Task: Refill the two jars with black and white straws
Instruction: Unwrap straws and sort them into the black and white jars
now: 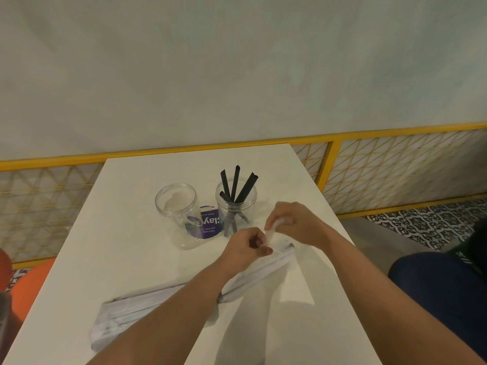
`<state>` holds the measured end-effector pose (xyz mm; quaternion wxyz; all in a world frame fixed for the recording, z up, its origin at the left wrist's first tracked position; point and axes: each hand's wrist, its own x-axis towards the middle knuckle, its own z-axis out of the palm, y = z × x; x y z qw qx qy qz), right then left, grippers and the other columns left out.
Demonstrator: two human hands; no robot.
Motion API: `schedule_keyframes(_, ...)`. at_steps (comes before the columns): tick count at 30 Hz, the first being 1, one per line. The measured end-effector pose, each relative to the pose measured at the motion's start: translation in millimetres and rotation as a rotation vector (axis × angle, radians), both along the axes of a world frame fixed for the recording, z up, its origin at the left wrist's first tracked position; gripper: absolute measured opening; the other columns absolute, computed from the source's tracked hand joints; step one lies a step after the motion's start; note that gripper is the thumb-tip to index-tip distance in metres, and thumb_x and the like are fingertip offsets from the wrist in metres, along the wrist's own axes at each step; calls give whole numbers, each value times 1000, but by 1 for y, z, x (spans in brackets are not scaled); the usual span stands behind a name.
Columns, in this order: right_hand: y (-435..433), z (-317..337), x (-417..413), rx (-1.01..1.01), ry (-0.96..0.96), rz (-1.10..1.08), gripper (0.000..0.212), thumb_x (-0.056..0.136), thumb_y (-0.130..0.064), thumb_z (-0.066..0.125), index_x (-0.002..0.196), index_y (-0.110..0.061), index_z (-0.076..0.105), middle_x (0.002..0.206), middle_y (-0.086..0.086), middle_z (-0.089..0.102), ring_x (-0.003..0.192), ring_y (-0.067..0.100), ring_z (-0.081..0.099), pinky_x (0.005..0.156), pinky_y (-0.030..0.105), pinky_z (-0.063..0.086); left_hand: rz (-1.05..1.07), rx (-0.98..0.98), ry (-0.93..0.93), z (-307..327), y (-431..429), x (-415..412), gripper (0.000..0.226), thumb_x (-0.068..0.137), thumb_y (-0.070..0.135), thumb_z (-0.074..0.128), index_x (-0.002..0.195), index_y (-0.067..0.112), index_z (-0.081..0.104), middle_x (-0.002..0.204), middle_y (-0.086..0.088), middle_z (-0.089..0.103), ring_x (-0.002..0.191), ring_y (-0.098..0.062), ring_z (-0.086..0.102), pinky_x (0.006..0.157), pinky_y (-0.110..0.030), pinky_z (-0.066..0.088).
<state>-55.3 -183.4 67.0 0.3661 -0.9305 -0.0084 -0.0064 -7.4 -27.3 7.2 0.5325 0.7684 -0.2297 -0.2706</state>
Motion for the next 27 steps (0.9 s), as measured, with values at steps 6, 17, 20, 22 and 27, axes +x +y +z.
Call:
schedule_keyframes(6, 5, 1, -3, 452, -91, -143, 55, 82, 18, 46, 113, -27, 54, 101, -5, 56, 91, 8, 56, 76, 16, 47, -20, -7, 20, 12, -5, 0, 18, 76, 9, 74, 78, 6, 57, 70, -7, 47, 65, -19, 45, 64, -26, 41)
schedule_keyframes(17, -17, -46, -20, 271, 340, -269, 17, 92, -16, 56, 101, -3, 62, 86, 16, 59, 90, 30, 55, 80, 32, 47, 14, -145, 183, 34, -3, 11, 27, 82, -2, 65, 93, 22, 61, 77, -1, 47, 73, -12, 46, 63, -20, 40)
schedule_keyframes(20, -13, -36, -21, 292, 330, -173, 27, 87, -40, 61, 98, -16, 63, 87, 8, 62, 90, 19, 58, 94, 36, 45, 21, -188, 201, 38, 1, 14, 28, 79, 4, 70, 94, 27, 63, 88, -8, 49, 81, -14, 48, 70, -22, 42)
schedule_keyframes(22, -7, -28, -20, 396, 231, -113, 26, 85, -41, 63, 77, -16, 62, 73, 6, 55, 75, 15, 55, 81, 38, 48, -6, -184, 207, 40, 0, 15, 30, 78, 7, 72, 96, 29, 63, 101, -11, 56, 92, -17, 53, 80, -26, 45)
schedule_keyframes(27, -7, -22, -18, 581, 140, -128, 22, 88, -25, 63, 93, -3, 66, 86, 10, 60, 82, 20, 55, 83, 31, 48, 35, -226, 231, 51, -2, 14, 27, 78, 9, 73, 101, 19, 64, 98, -5, 63, 93, -19, 56, 78, -29, 43)
